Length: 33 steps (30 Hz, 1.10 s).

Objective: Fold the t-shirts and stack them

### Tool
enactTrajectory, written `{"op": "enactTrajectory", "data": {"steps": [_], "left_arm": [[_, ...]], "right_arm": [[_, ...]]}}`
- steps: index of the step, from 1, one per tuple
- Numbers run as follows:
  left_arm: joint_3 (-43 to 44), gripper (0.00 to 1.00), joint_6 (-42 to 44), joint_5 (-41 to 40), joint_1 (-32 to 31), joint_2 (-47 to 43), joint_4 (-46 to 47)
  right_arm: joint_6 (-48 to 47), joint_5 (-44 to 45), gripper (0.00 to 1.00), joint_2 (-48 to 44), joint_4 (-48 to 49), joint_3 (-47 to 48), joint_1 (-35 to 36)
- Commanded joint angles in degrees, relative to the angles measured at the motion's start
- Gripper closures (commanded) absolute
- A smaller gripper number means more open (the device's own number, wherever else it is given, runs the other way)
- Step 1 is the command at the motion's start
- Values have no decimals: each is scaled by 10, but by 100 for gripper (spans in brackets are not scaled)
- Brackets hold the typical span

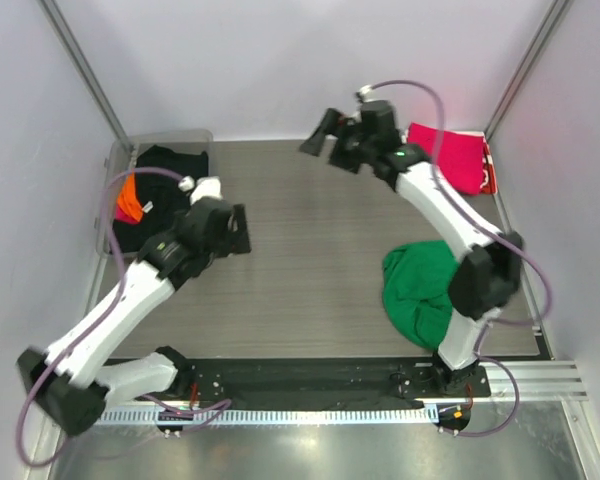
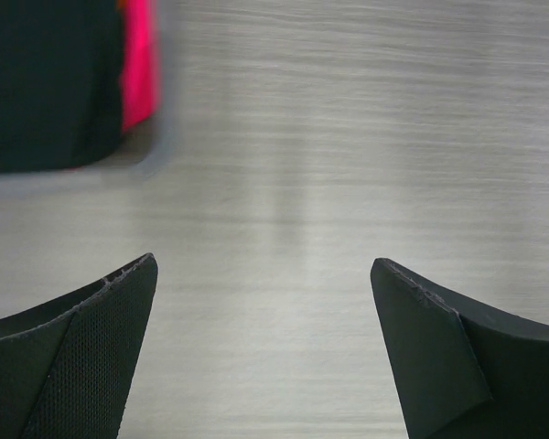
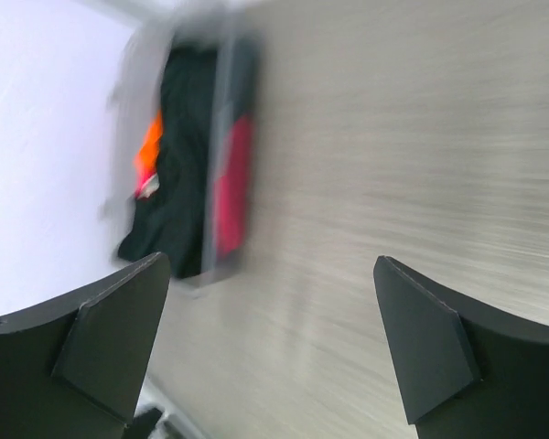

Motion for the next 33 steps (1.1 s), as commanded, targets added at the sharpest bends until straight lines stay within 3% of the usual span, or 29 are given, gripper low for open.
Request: {"op": "enactTrajectory", "data": {"steps": [1, 5, 11, 14, 20, 25, 29, 32, 33], "left_arm": [[80, 0, 15, 55, 4, 117, 98], [196, 0, 24, 108, 47, 339, 90], [319, 2, 26, 175, 155, 509, 53], [362, 3, 46, 145, 193, 566, 11], [339, 4, 48, 144, 272, 554, 6], [309, 4, 59, 168, 286, 525, 13], [288, 7, 38, 211, 284, 470, 14], [262, 7, 29, 230, 281, 426, 14], [245, 8, 28, 235, 281, 393, 14]], "right_arm": [[-103, 103, 0, -128, -126, -97, -14], [-138, 129, 0, -280, -177, -193, -54], [-174, 175, 0, -366, -267, -293, -135], [-156, 176, 0, -383, -289, -339, -163], [-141, 140, 1, -338, -273, -413, -169], [-138, 77, 9, -279, -218, -444, -164], [-144, 91, 17, -205, -202, -437, -130], [-144, 111, 34, -144, -200, -418, -91], [-139, 116, 47, -124, -198, -409, -74]]}}
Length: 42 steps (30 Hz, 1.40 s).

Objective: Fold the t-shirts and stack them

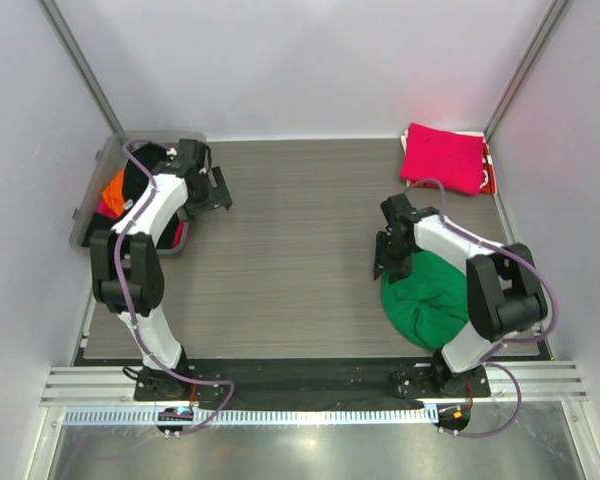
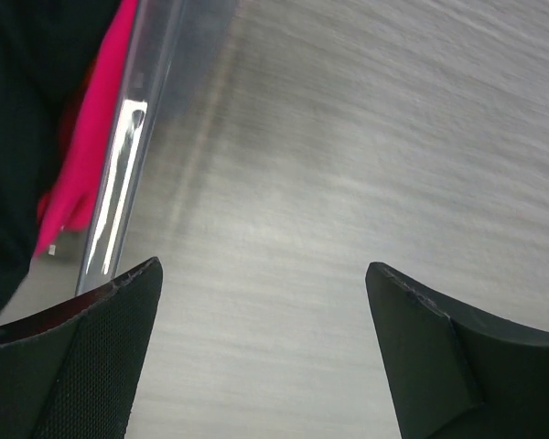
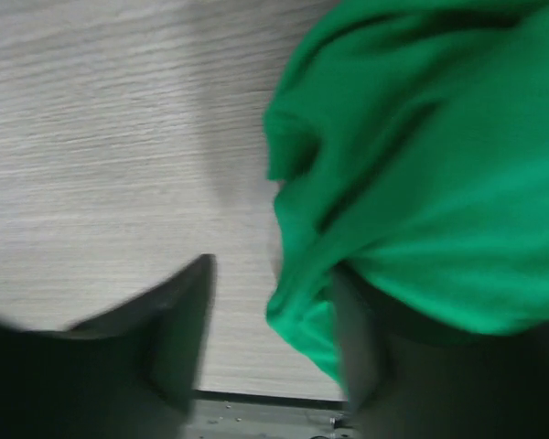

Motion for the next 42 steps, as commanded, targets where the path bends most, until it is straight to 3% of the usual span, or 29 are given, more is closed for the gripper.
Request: {"op": "enactTrajectory", "data": {"steps": [1, 2, 5, 9, 11, 12, 14, 15, 16, 17, 18, 20, 22, 23, 24, 28, 36, 42], "left_arm": [[-27, 8, -11, 35, 3, -98, -5], [-45, 8, -11, 38, 4, -116, -6], [-66, 8, -7, 35, 3, -176, -9], [-89, 8, -6, 23, 4, -230, -18], [-91, 7, -7, 20, 3, -251, -26], [-91, 7, -9, 22, 4, -257, -30], [-93, 7, -11, 27, 3, -271, -35], [-96, 7, -14, 34, 4, -276, -40], [-100, 7, -14, 39, 3, -281, -41], [-111, 7, -14, 42, 4, -292, -44], [-119, 7, -13, 44, 4, -299, -46], [-152, 7, -8, 49, 3, -327, -46], [-178, 7, 2, 41, 4, -351, -44], [-202, 7, 4, 37, 3, -372, -44], [-215, 7, 5, 33, 4, -385, -43], [-265, 8, 10, 33, 3, -440, -37], [-328, 8, 12, -11, 3, -522, -40], [-361, 8, 9, -31, 3, -573, -28]], "right_arm": [[7, 14, 55, 39, 18, 37, 45], [9, 19, 74, 46, 19, 46, 56], [16, -5, 99, 76, 10, 103, 90], [7, -51, 99, 86, -39, 257, 150], [10, -52, 99, 77, -67, 397, 175], [13, -41, 99, 74, -100, 486, 177], [8, -10, 98, 64, -135, 554, 177], [3, 24, 90, 62, -175, 586, 176], [-8, 65, 77, 62, -193, 585, 176], [-28, 84, 39, 63, -210, 571, 175], [-32, 102, 27, 64, -234, 520, 171], [-29, 151, 19, 53, -242, 453, 168], [-19, 202, 17, 29, -219, 344, 164], [-10, 210, 10, 17, -205, 307, 158], [-8, 207, 8, -5, -174, 245, 146], [-23, 141, 15, -6, -107, 154, 73], [-66, 122, 24, 87, -41, 158, 71], [-62, 179, 28, 130, -42, 146, 71]]}}
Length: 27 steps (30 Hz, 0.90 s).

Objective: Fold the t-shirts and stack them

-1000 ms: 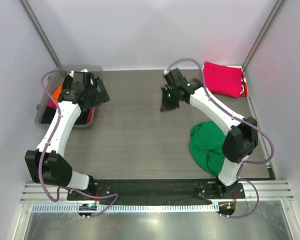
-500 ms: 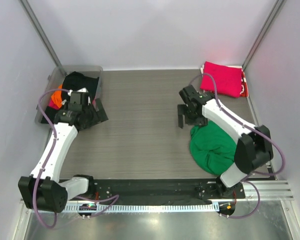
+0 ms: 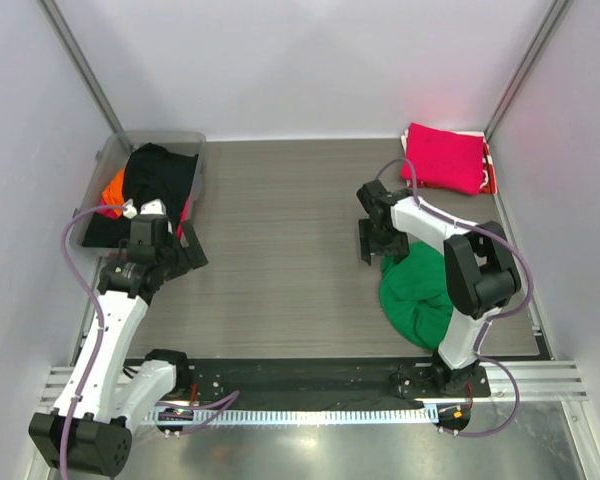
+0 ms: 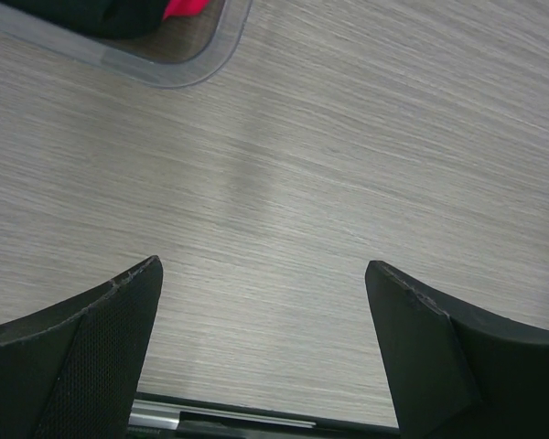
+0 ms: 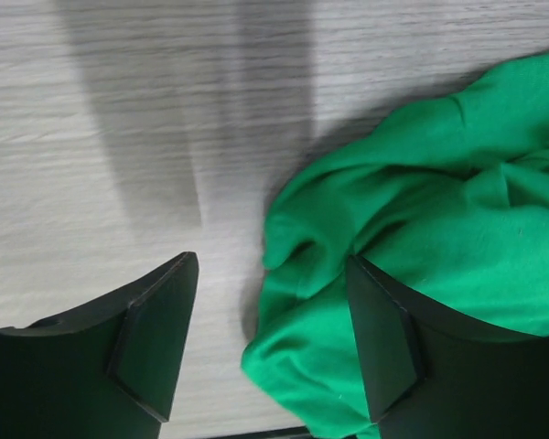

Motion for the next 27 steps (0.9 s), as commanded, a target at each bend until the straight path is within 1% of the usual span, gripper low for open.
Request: {"op": "enactTrajectory", "data": {"steps": [1, 3, 6, 7, 9, 10, 12, 13, 14, 16, 17, 18, 19, 20, 21, 22, 23, 25, 26, 27], "left_arm": [[-5, 7, 4, -17, 3, -23, 20], [-8, 8, 5, -16, 4, -23, 25], [-6, 8, 6, -11, 3, -16, 23], [-5, 8, 6, -11, 3, -15, 22], [-5, 8, 7, -11, 3, -16, 21], [-6, 8, 6, -12, 3, -17, 21], [-7, 8, 7, -13, 3, -22, 23], [-8, 8, 6, -13, 3, -22, 24], [-8, 8, 6, -13, 3, -23, 24], [-8, 8, 6, -13, 3, -22, 24], [-8, 8, 6, -14, 4, -22, 23], [-8, 8, 6, -15, 3, -21, 24], [-7, 8, 6, -17, 4, -19, 21], [-6, 8, 5, -20, 3, -20, 20], [-7, 8, 5, -21, 3, -21, 19], [-7, 8, 4, -26, 3, -22, 20], [-8, 8, 4, -28, 3, -25, 20], [-9, 8, 4, -29, 3, -26, 20], [-8, 8, 3, -30, 4, -28, 20], [-9, 8, 3, -31, 3, -28, 19]], "right_arm": [[-7, 51, 30, 8, 12, 0, 0], [-10, 52, 32, 20, 16, -2, 0], [-11, 56, 40, 31, 21, -10, 0], [-10, 58, 48, 34, 22, -15, 0], [-7, 52, 60, 41, 29, -26, 1], [-7, 47, 74, 42, 31, -30, 3], [-6, 29, 85, 45, 38, -37, 6], [-5, 23, 97, 48, 39, -37, 12], [-3, 6, 99, 48, 38, -34, 17], [3, -22, 99, 40, 36, -12, 30], [5, -38, 99, 34, 34, 0, 50], [10, -73, 99, 28, 28, 40, 61], [21, -91, 99, 15, 12, 98, 84], [29, -104, 99, 8, 3, 135, 94], [38, -152, 99, -1, -6, 175, 104], [45, -165, 99, -9, -12, 217, 115], [66, -177, 99, -23, -27, 309, 123], [89, -163, 99, -28, -66, 417, 130], [104, -153, 99, -30, -104, 521, 129], [113, -139, 99, -32, -122, 565, 127]]}}
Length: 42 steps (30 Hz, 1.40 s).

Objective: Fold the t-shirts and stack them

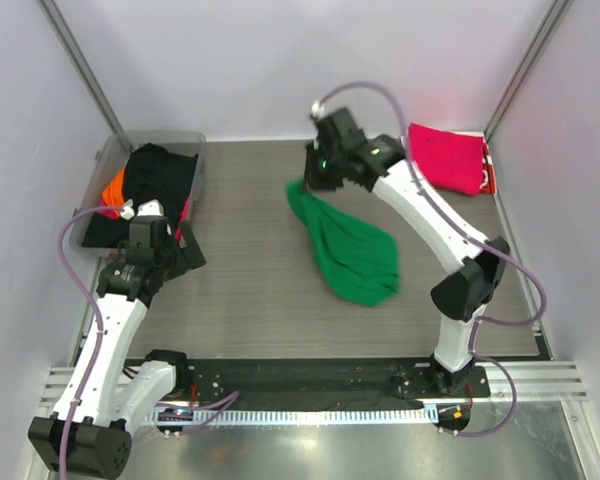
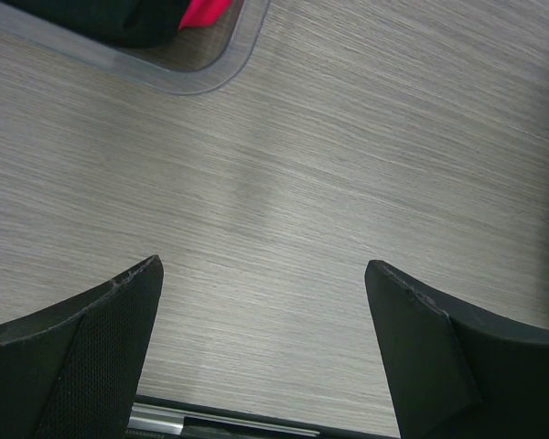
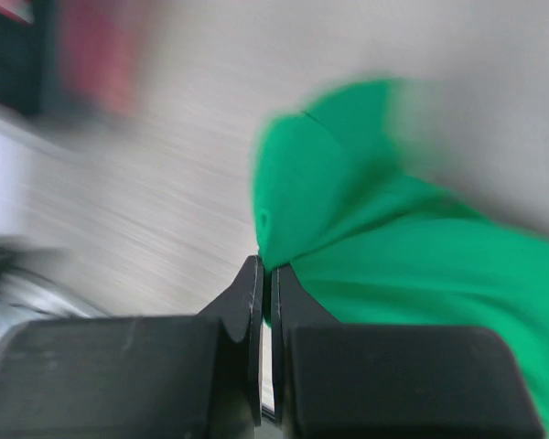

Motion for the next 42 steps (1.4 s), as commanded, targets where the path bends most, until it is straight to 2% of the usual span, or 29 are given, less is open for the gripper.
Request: {"op": "enactTrajectory", "data": {"steps": [1, 2, 4, 7, 8, 10, 11, 12, 13, 14, 15, 17, 22, 26, 27, 29, 31, 34, 40, 42], "left_arm": [[0, 8, 3, -13, 3, -12, 15], [0, 8, 3, -14, 3, -12, 14], [0, 8, 3, -15, 3, -14, 14], [1, 8, 3, -17, 3, -17, 16], [0, 8, 3, -16, 3, -18, 15], [-1, 8, 3, -16, 3, -20, 14], [0, 8, 3, -15, 4, -20, 15], [-1, 8, 3, -14, 4, -21, 15], [-1, 8, 3, -14, 3, -23, 15], [-1, 8, 4, -14, 3, -23, 14], [-1, 8, 4, -14, 3, -23, 15], [-1, 8, 4, -14, 3, -24, 16], [-1, 9, 3, -7, 3, -16, 15], [1, 9, 3, -5, 3, -10, 14], [1, 9, 3, -5, 4, -10, 14], [1, 9, 3, -8, 3, -13, 14], [0, 9, 2, -11, 4, -15, 15], [-1, 9, 2, -14, 4, -19, 15], [-1, 9, 1, -16, 3, -23, 15], [-1, 9, 2, -16, 3, -24, 15]], "right_arm": [[59, 11, 99, -80, -69, 201, -11], [70, 33, 99, -91, -80, 221, -15], [82, 41, 99, -143, -81, 190, -53], [94, 51, 99, -235, -60, 47, -107], [96, 45, 99, -260, -40, -42, -121], [103, 40, 99, -320, -26, -124, -160], [104, 41, 99, -338, -23, -200, -169], [106, 42, 91, -354, -19, -238, -176], [107, 42, 74, -390, -15, -276, -179], [110, 49, 47, -406, -11, -350, -182], [112, 52, 13, -425, -9, -388, -183], [121, 56, 3, -466, -8, -471, -190], [118, 60, 2, -515, 24, -525, -191], [103, -28, 10, -485, 89, -534, -184], [111, -36, 13, -456, 105, -534, -177], [122, -12, 15, -416, 135, -511, -115], [133, 12, 15, -334, 144, -480, -23], [142, 54, 15, -213, 149, -395, 61], [120, 69, 21, -24, 156, -218, 129], [102, 84, 22, 53, 130, -137, 153]]}}
